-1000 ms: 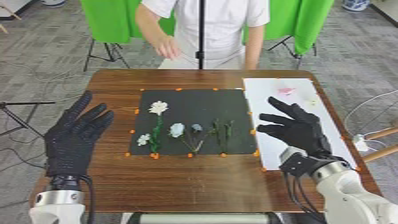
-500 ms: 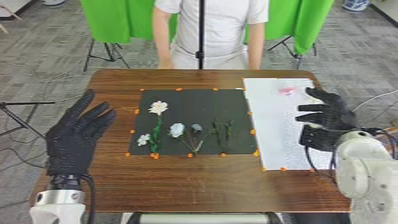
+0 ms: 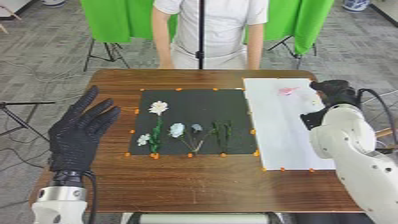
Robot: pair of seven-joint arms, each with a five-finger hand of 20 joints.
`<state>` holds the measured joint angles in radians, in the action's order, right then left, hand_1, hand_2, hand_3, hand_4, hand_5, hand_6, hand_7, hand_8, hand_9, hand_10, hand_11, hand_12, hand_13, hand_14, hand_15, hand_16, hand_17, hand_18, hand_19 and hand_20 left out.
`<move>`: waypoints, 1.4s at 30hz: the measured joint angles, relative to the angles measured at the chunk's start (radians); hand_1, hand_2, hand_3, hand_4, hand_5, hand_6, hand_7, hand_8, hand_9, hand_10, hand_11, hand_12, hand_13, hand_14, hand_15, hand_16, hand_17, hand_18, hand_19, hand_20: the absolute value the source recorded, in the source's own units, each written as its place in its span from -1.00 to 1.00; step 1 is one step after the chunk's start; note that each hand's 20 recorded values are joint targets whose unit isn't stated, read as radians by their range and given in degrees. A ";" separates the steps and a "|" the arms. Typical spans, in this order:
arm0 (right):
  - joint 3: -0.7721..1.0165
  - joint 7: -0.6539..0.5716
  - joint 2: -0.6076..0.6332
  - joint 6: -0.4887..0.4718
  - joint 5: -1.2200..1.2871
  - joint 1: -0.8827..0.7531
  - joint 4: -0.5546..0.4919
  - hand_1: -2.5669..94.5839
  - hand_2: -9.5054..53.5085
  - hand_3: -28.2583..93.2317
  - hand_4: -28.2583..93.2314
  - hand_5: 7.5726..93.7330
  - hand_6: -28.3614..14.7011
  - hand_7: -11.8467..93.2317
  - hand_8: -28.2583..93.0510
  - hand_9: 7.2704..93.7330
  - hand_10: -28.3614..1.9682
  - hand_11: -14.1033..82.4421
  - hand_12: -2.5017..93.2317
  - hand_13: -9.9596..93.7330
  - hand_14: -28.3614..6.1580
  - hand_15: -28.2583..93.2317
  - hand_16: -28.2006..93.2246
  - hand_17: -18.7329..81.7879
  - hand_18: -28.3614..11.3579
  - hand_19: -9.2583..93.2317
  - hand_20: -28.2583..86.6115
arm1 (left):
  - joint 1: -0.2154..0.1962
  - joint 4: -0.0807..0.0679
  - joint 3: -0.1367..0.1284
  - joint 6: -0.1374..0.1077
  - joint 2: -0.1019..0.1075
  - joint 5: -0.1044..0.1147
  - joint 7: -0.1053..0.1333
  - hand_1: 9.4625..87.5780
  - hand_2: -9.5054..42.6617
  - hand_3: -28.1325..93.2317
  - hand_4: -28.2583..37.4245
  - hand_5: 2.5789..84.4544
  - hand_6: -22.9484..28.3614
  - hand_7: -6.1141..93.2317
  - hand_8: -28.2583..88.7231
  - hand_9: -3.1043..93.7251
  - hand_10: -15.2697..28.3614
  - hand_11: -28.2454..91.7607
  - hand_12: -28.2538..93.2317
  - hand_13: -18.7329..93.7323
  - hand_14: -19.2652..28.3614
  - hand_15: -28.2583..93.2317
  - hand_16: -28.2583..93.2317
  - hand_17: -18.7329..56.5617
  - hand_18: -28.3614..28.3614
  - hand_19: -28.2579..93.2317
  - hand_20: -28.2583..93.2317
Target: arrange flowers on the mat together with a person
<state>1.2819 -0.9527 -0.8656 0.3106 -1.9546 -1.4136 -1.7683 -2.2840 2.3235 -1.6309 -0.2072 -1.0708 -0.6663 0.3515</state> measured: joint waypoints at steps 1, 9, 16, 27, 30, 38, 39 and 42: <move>-0.019 -0.009 0.013 -0.014 -0.025 0.018 0.017 -0.51 -0.73 0.75 -1.00 -0.25 0.36 -0.56 -0.74 0.20 -0.44 -0.35 -0.71 0.28 -0.51 0.26 -0.42 -0.35 -0.78 0.54 -0.30 | 0.002 0.000 0.001 0.001 0.000 0.000 0.000 -0.69 -0.29 0.75 -0.94 -0.21 0.23 -0.65 -0.68 -0.22 0.68 -0.13 -0.38 -0.20 0.99 0.29 -0.72 -0.68 0.88 0.53 -0.55; -0.164 -0.039 0.073 -0.203 -0.145 0.160 0.152 -0.48 -0.77 0.77 -1.00 -0.26 0.39 -0.54 -0.75 0.17 -0.41 -0.37 -0.71 0.28 -0.47 0.23 -0.42 -0.36 -0.77 0.55 -0.33 | 0.015 -0.002 0.011 0.010 0.000 0.000 0.000 -0.69 -0.30 0.75 -0.94 -0.21 0.24 -0.65 -0.68 -0.22 0.68 -0.12 -0.38 -0.20 0.99 0.29 -0.72 -0.68 0.88 0.53 -0.55; -0.290 -0.041 0.103 -0.303 -0.144 0.254 0.243 -0.47 -0.80 0.79 -1.00 -0.35 0.43 -0.53 -0.75 0.05 -0.41 -0.40 -0.71 0.16 -0.52 0.19 -0.41 -0.39 -0.72 0.52 -0.37 | 0.013 -0.003 0.011 0.010 0.004 0.004 0.010 -0.69 -0.30 0.75 -0.94 -0.20 0.24 -0.65 -0.68 -0.22 0.68 -0.12 -0.38 -0.20 0.99 0.29 -0.72 -0.68 0.88 0.53 -0.55; -0.403 0.013 0.146 -0.434 -0.130 0.306 0.272 -0.45 -0.85 0.81 -1.00 -0.45 0.52 -0.50 -0.77 -0.05 -0.36 -0.43 -0.72 0.10 -0.47 0.16 -0.40 -0.44 -0.68 0.46 -0.38 | 0.030 -0.021 0.026 0.030 0.004 0.005 0.003 -0.69 -0.30 0.75 -0.94 -0.20 0.24 -0.65 -0.68 -0.22 0.68 -0.12 -0.38 -0.20 0.99 0.29 -0.72 -0.68 0.88 0.53 -0.54; -0.406 0.030 0.140 -0.439 -0.129 0.311 0.285 -0.45 -0.85 0.83 -1.00 -0.45 0.54 -0.48 -0.77 -0.07 -0.33 -0.44 -0.72 0.10 -0.45 0.16 -0.40 -0.45 -0.67 0.44 -0.38 | 0.042 -0.027 0.031 0.034 0.005 0.008 0.003 -0.69 -0.30 0.75 -0.94 -0.20 0.24 -0.65 -0.68 -0.22 0.69 -0.12 -0.38 -0.20 0.99 0.29 -0.72 -0.68 0.88 0.53 -0.54; -0.419 0.100 0.140 -0.466 -0.148 0.322 0.305 -0.37 -0.85 0.84 -1.00 -0.38 0.61 -0.48 -0.78 -0.06 -0.08 -0.49 -0.72 0.14 -0.36 0.11 -0.39 -0.45 -0.62 0.39 -0.36 | 0.055 -0.032 0.036 0.037 0.009 0.014 0.005 -0.69 -0.30 0.75 -0.94 -0.20 0.24 -0.65 -0.68 -0.22 0.69 -0.12 -0.38 -0.20 0.99 0.29 -0.72 -0.68 0.88 0.52 -0.54; -0.413 0.103 0.138 -0.488 -0.146 0.322 0.307 -0.36 -0.86 0.85 -1.00 -0.37 0.61 -0.48 -0.78 -0.05 -0.08 -0.49 -0.72 0.14 -0.36 0.11 -0.39 -0.45 -0.61 0.38 -0.36 | 0.053 -0.031 0.035 0.037 0.010 0.014 0.006 -0.69 -0.30 0.75 -0.94 -0.20 0.24 -0.65 -0.68 -0.22 0.69 -0.12 -0.38 -0.20 0.99 0.29 -0.72 -0.68 0.88 0.52 -0.54; -0.382 0.105 0.129 -0.581 -0.138 0.322 0.312 -0.29 -0.91 0.85 -1.00 -0.24 0.60 -0.47 -0.79 0.05 0.03 -0.49 -0.72 0.22 -0.28 0.08 -0.38 -0.42 -0.56 0.39 -0.34 | 0.048 -0.031 0.035 0.037 0.013 0.015 0.008 -0.69 -0.30 0.75 -0.94 -0.20 0.25 -0.65 -0.68 -0.22 0.69 -0.12 -0.38 -0.20 0.99 0.29 -0.72 -0.68 0.88 0.52 -0.54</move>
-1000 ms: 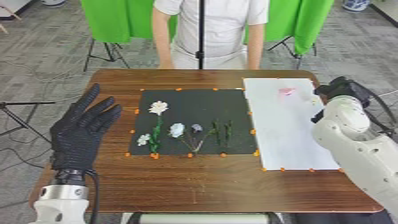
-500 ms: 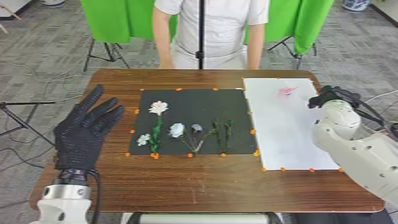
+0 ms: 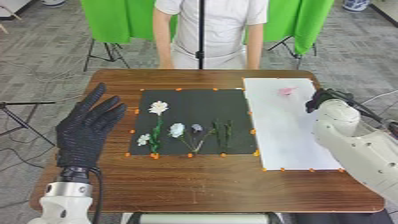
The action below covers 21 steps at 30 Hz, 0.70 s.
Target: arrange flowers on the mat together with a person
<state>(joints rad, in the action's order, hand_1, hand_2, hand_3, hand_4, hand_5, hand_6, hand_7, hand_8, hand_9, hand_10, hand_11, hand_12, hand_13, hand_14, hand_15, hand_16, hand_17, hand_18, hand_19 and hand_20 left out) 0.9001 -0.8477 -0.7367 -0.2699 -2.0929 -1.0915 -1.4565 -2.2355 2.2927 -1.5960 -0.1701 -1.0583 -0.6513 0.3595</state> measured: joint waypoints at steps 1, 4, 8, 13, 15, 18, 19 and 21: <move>0.003 0.000 -0.001 -0.017 0.001 0.001 0.002 -0.28 -0.91 0.84 -1.00 -0.22 0.60 -0.47 -0.79 0.07 0.05 -0.49 -0.72 0.24 -0.26 0.07 -0.38 -0.42 -0.55 0.39 -0.34 | -0.001 0.000 0.000 0.000 0.000 0.000 0.000 -0.68 -0.30 0.75 -0.94 -0.20 0.25 -0.65 -0.68 -0.22 0.69 -0.12 -0.38 -0.20 0.99 0.29 -0.72 -0.68 0.88 0.52 -0.54; -0.001 0.003 -0.001 -0.021 -0.002 0.004 0.008 -0.19 -0.97 0.81 -1.00 -0.04 0.60 -0.49 -0.79 0.25 0.25 -0.47 -0.72 0.34 -0.12 0.04 -0.35 -0.37 -0.50 0.41 -0.33 | -0.005 0.000 -0.001 0.000 0.000 0.001 0.001 -0.69 -0.30 0.75 -0.94 -0.20 0.25 -0.65 -0.68 -0.21 0.69 -0.12 -0.38 -0.20 0.99 0.29 -0.72 -0.68 0.88 0.52 -0.54; -0.019 0.023 0.000 0.014 -0.040 0.011 0.015 0.00 -1.00 0.66 -1.00 0.41 0.64 -0.53 -0.71 0.57 0.46 -0.46 -0.70 0.52 0.14 0.01 -0.29 -0.29 -0.42 0.48 -0.33 | -0.006 0.000 -0.001 0.002 0.000 0.002 0.000 -0.69 -0.30 0.75 -0.94 -0.20 0.25 -0.65 -0.68 -0.22 0.69 -0.11 -0.38 -0.20 0.99 0.29 -0.72 -0.68 0.88 0.52 -0.54; -0.094 0.061 0.010 0.128 -0.137 0.022 0.027 0.21 -1.00 0.46 -1.00 0.81 0.65 -0.56 -0.57 0.95 0.54 -0.59 -0.44 0.66 0.37 -0.03 -0.12 -0.21 -0.31 0.55 -0.37 | -0.005 0.000 -0.001 0.004 0.000 0.002 0.000 -0.69 -0.30 0.75 -0.94 -0.19 0.25 -0.65 -0.68 -0.22 0.69 -0.11 -0.38 -0.20 0.99 0.29 -0.72 -0.68 0.88 0.52 -0.54; -0.124 0.079 0.013 0.183 -0.168 0.022 0.031 0.25 -1.00 0.44 -1.00 0.84 0.64 -0.55 -0.57 0.99 0.56 -0.59 -0.40 0.68 0.41 -0.04 -0.09 -0.20 -0.28 0.57 -0.38 | -0.005 0.000 -0.001 0.005 0.000 0.002 0.000 -0.69 -0.30 0.75 -0.94 -0.19 0.25 -0.65 -0.68 -0.22 0.69 -0.12 -0.38 -0.20 0.99 0.29 -0.72 -0.68 0.88 0.52 -0.54; -0.133 0.099 0.012 0.211 -0.190 0.017 0.034 0.25 -1.00 0.44 -1.00 0.86 0.62 -0.55 -0.56 1.00 0.55 -0.54 -0.39 0.71 0.44 -0.04 -0.07 -0.20 -0.25 0.58 -0.38 | -0.005 0.000 0.000 0.005 0.000 0.002 0.000 -0.69 -0.30 0.75 -0.94 -0.19 0.25 -0.65 -0.68 -0.22 0.69 -0.12 -0.38 -0.20 0.99 0.29 -0.72 -0.68 0.88 0.52 -0.54; -0.133 0.102 0.012 0.214 -0.194 0.015 0.034 0.24 -1.00 0.45 -1.00 0.86 0.61 -0.54 -0.55 1.00 0.55 -0.52 -0.39 0.71 0.44 -0.03 -0.06 -0.19 -0.25 0.59 -0.38 | -0.005 0.000 0.000 0.005 0.000 0.002 0.000 -0.69 -0.30 0.75 -0.94 -0.19 0.25 -0.65 -0.68 -0.22 0.69 -0.12 -0.38 -0.20 0.99 0.29 -0.72 -0.69 0.88 0.52 -0.54; -0.133 0.105 0.012 0.231 -0.204 0.010 0.034 0.23 -1.00 0.48 -1.00 0.86 0.59 -0.54 -0.55 1.00 0.54 -0.51 -0.39 0.71 0.43 -0.03 -0.06 -0.19 -0.25 0.59 -0.38 | -0.006 0.000 0.000 0.005 0.000 0.002 0.000 -0.69 -0.30 0.75 -0.94 -0.19 0.25 -0.65 -0.68 -0.22 0.69 -0.12 -0.38 -0.20 0.99 0.29 -0.72 -0.68 0.88 0.52 -0.54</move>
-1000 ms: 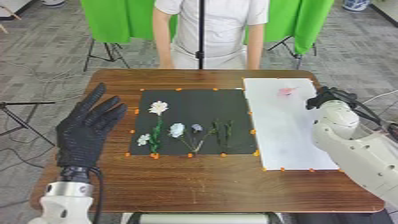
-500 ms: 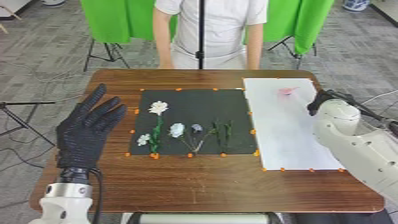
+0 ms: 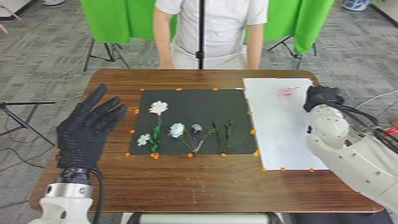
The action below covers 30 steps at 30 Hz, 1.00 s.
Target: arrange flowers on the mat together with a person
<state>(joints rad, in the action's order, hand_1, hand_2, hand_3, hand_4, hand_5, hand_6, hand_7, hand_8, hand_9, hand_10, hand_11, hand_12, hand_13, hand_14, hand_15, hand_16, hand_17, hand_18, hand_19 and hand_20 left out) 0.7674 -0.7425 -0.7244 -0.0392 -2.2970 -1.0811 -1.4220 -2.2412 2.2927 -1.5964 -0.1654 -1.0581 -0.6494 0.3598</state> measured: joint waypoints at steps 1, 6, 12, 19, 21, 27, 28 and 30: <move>0.003 0.002 0.000 0.016 -0.005 -0.005 0.000 0.21 -1.00 0.50 -1.00 0.87 0.58 -0.55 -0.55 1.00 0.54 -0.51 -0.39 0.71 0.43 -0.03 -0.06 -0.19 -0.25 0.59 -0.39 | -0.001 0.000 0.000 0.000 0.000 0.000 0.001 -0.69 -0.30 0.75 -0.94 -0.19 0.25 -0.65 -0.68 -0.21 0.69 -0.12 -0.38 -0.20 0.99 0.29 -0.72 -0.68 0.88 0.52 -0.54; 0.119 0.019 -0.018 0.134 -0.049 -0.088 -0.053 0.18 -1.00 0.55 -1.00 0.87 0.57 -0.55 -0.54 1.00 0.51 -0.52 -0.40 0.70 0.38 -0.02 -0.07 -0.20 -0.26 0.59 -0.39 | -0.014 0.007 -0.008 -0.002 0.001 0.001 0.007 -0.69 -0.30 0.75 -0.94 -0.19 0.25 -0.65 -0.68 -0.21 0.69 -0.11 -0.38 -0.20 0.99 0.29 -0.72 -0.68 0.88 0.52 -0.54; 0.174 0.155 -0.069 0.148 -0.123 -0.126 -0.175 0.15 -1.00 0.59 -1.00 0.87 0.55 -0.55 -0.54 1.00 0.47 -0.52 -0.39 0.66 0.36 -0.01 -0.08 -0.23 -0.28 0.58 -0.40 | -0.027 0.014 -0.017 -0.011 0.008 0.008 0.024 -0.68 -0.30 0.75 -0.94 -0.19 0.25 -0.65 -0.68 -0.21 0.69 -0.11 -0.38 -0.20 0.99 0.29 -0.72 -0.68 0.88 0.52 -0.54; 0.127 0.352 -0.228 0.082 -0.142 -0.102 -0.240 0.14 -1.00 0.60 -1.00 0.86 0.55 -0.56 -0.55 0.97 0.44 -0.52 -0.40 0.64 0.33 -0.03 -0.10 -0.26 -0.33 0.52 -0.41 | -0.018 0.013 -0.016 -0.011 0.017 0.010 0.028 -0.69 -0.30 0.75 -0.94 -0.19 0.25 -0.65 -0.68 -0.21 0.69 -0.11 -0.38 -0.20 0.99 0.30 -0.72 -0.68 0.88 0.52 -0.54; 0.088 0.364 -0.266 0.069 -0.150 -0.094 -0.242 0.13 -1.00 0.60 -1.00 0.85 0.56 -0.56 -0.55 0.95 0.43 -0.52 -0.40 0.62 0.31 -0.03 -0.11 -0.27 -0.32 0.50 -0.41 | -0.013 0.012 -0.016 -0.011 0.017 0.010 0.026 -0.69 -0.30 0.75 -0.94 -0.19 0.25 -0.65 -0.68 -0.21 0.69 -0.11 -0.38 -0.20 0.99 0.30 -0.72 -0.68 0.88 0.52 -0.54; 0.028 0.363 -0.311 0.056 -0.151 -0.108 -0.257 0.12 -1.00 0.60 -1.00 0.83 0.58 -0.56 -0.57 0.87 0.37 -0.52 -0.44 0.57 0.27 -0.02 -0.15 -0.30 -0.31 0.42 -0.39 | -0.013 0.013 -0.017 -0.011 0.014 0.010 0.021 -0.69 -0.30 0.75 -0.94 -0.18 0.26 -0.65 -0.68 -0.21 0.70 -0.11 -0.38 -0.20 0.99 0.30 -0.72 -0.68 0.88 0.52 -0.54; 0.030 0.363 -0.310 0.052 -0.150 -0.115 -0.260 0.12 -1.00 0.60 -1.00 0.83 0.59 -0.56 -0.57 0.86 0.37 -0.52 -0.44 0.57 0.26 -0.02 -0.15 -0.30 -0.31 0.42 -0.39 | -0.015 0.013 -0.017 -0.011 0.014 0.010 0.021 -0.69 -0.30 0.75 -0.94 -0.18 0.26 -0.65 -0.68 -0.20 0.70 -0.11 -0.38 -0.19 0.99 0.30 -0.72 -0.68 0.88 0.52 -0.54; 0.036 0.363 -0.305 0.048 -0.150 -0.127 -0.263 0.12 -1.00 0.60 -1.00 0.82 0.60 -0.56 -0.57 0.84 0.37 -0.52 -0.45 0.56 0.25 -0.02 -0.16 -0.30 -0.31 0.40 -0.39 | -0.017 0.013 -0.016 -0.015 0.014 0.010 0.021 -0.69 -0.30 0.75 -0.94 -0.18 0.27 -0.65 -0.68 -0.20 0.70 -0.11 -0.38 -0.19 0.99 0.30 -0.72 -0.68 0.88 0.52 -0.54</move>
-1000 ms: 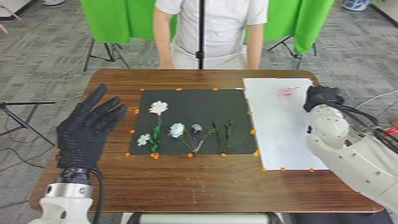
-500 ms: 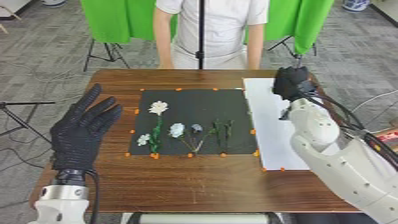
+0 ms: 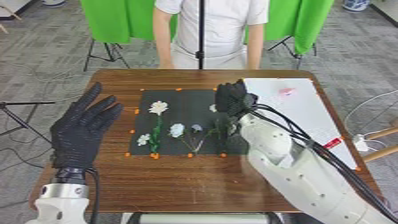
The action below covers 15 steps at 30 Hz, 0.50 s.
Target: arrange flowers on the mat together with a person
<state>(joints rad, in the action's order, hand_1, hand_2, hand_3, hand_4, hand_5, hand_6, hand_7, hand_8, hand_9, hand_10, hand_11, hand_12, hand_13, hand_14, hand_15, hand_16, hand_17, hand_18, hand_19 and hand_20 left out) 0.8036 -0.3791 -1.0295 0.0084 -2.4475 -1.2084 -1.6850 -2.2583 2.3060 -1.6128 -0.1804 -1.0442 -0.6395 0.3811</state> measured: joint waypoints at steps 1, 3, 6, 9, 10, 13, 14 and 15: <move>0.002 0.000 0.004 -0.001 -0.002 -0.005 0.000 0.12 -1.00 0.60 -1.00 0.82 0.60 -0.56 -0.57 0.83 0.36 -0.51 -0.46 0.55 0.25 -0.02 -0.16 -0.31 -0.31 0.39 -0.38 | -0.001 0.000 0.001 -0.003 0.000 0.001 0.001 -0.69 -0.30 0.75 -0.94 -0.17 0.27 -0.65 -0.68 -0.20 0.70 -0.10 -0.38 -0.19 1.00 0.30 -0.72 -0.68 0.88 0.52 -0.54; 0.003 0.000 0.015 -0.001 -0.008 -0.012 0.000 0.11 -1.00 0.61 -1.00 0.81 0.61 -0.56 -0.58 0.80 0.35 -0.51 -0.48 0.54 0.24 -0.01 -0.17 -0.31 -0.31 0.38 -0.37 | -0.001 0.000 0.004 -0.005 0.000 0.005 0.001 -0.69 -0.30 0.75 -0.94 -0.17 0.27 -0.65 -0.68 -0.20 0.70 -0.10 -0.38 -0.19 1.00 0.30 -0.72 -0.68 0.88 0.52 -0.54; 0.003 -0.002 0.029 -0.001 -0.019 -0.017 0.000 0.10 -1.00 0.61 -1.00 0.79 0.61 -0.56 -0.58 0.74 0.31 -0.47 -0.54 0.53 0.21 0.01 -0.22 -0.32 -0.31 0.36 -0.35 | 0.001 -0.001 0.012 -0.003 0.000 0.019 0.003 -0.69 -0.30 0.76 -0.94 -0.17 0.27 -0.64 -0.68 -0.20 0.70 -0.10 -0.38 -0.19 1.00 0.31 -0.72 -0.68 0.88 0.52 -0.54; 0.011 -0.002 0.037 -0.008 -0.026 -0.024 0.000 0.07 -1.00 0.61 -1.00 0.74 0.61 -0.56 -0.60 0.68 0.28 -0.41 -0.60 0.50 0.18 0.03 -0.26 -0.33 -0.31 0.34 -0.33 | 0.005 -0.002 0.016 -0.002 0.000 0.025 0.002 -0.69 -0.30 0.76 -0.94 -0.17 0.27 -0.64 -0.68 -0.20 0.70 -0.10 -0.38 -0.19 1.00 0.31 -0.72 -0.68 0.88 0.52 -0.54; 0.017 -0.002 0.038 -0.013 -0.027 -0.028 -0.001 0.06 -1.00 0.61 -1.00 0.72 0.61 -0.56 -0.60 0.67 0.27 -0.40 -0.62 0.49 0.17 0.03 -0.26 -0.34 -0.32 0.33 -0.33 | 0.006 -0.002 0.016 -0.002 0.000 0.025 0.002 -0.69 -0.30 0.76 -0.94 -0.17 0.27 -0.64 -0.68 -0.20 0.70 -0.10 -0.38 -0.19 1.00 0.31 -0.72 -0.68 0.88 0.52 -0.54; 0.042 0.004 0.038 -0.034 -0.030 -0.045 -0.008 -0.01 -1.00 0.65 -1.00 0.67 0.60 -0.55 -0.61 0.62 0.25 -0.38 -0.65 0.47 0.15 0.04 -0.27 -0.35 -0.33 0.32 -0.32 | 0.006 -0.002 0.015 -0.003 -0.001 0.025 0.001 -0.69 -0.30 0.76 -0.94 -0.17 0.27 -0.64 -0.68 -0.20 0.70 -0.10 -0.38 -0.19 1.00 0.31 -0.72 -0.68 0.88 0.52 -0.54; 0.049 0.007 0.038 -0.041 -0.032 -0.051 -0.012 -0.03 -1.00 0.66 -1.00 0.66 0.61 -0.55 -0.61 0.61 0.23 -0.38 -0.66 0.47 0.15 0.04 -0.27 -0.36 -0.33 0.32 -0.32 | 0.005 -0.002 0.015 -0.003 -0.001 0.025 0.001 -0.69 -0.30 0.76 -0.94 -0.17 0.27 -0.64 -0.68 -0.20 0.70 -0.10 -0.38 -0.19 1.00 0.31 -0.72 -0.68 0.88 0.52 -0.54; 0.055 0.011 0.038 -0.046 -0.033 -0.056 -0.015 -0.05 -1.00 0.67 -1.00 0.64 0.61 -0.55 -0.61 0.60 0.23 -0.38 -0.66 0.46 0.13 0.04 -0.27 -0.36 -0.33 0.32 -0.31 | 0.005 -0.002 0.015 -0.003 -0.001 0.026 0.001 -0.69 -0.30 0.76 -0.94 -0.17 0.27 -0.64 -0.68 -0.20 0.70 -0.10 -0.38 -0.19 1.00 0.31 -0.72 -0.68 0.88 0.52 -0.54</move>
<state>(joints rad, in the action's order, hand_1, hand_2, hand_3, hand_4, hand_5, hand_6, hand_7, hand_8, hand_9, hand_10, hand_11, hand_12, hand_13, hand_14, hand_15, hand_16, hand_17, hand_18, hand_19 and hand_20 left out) 0.8587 -0.3679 -0.9918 -0.0377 -2.4807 -1.2643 -1.6996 -2.2532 2.3045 -1.5982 -0.1835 -1.0451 -0.6140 0.3825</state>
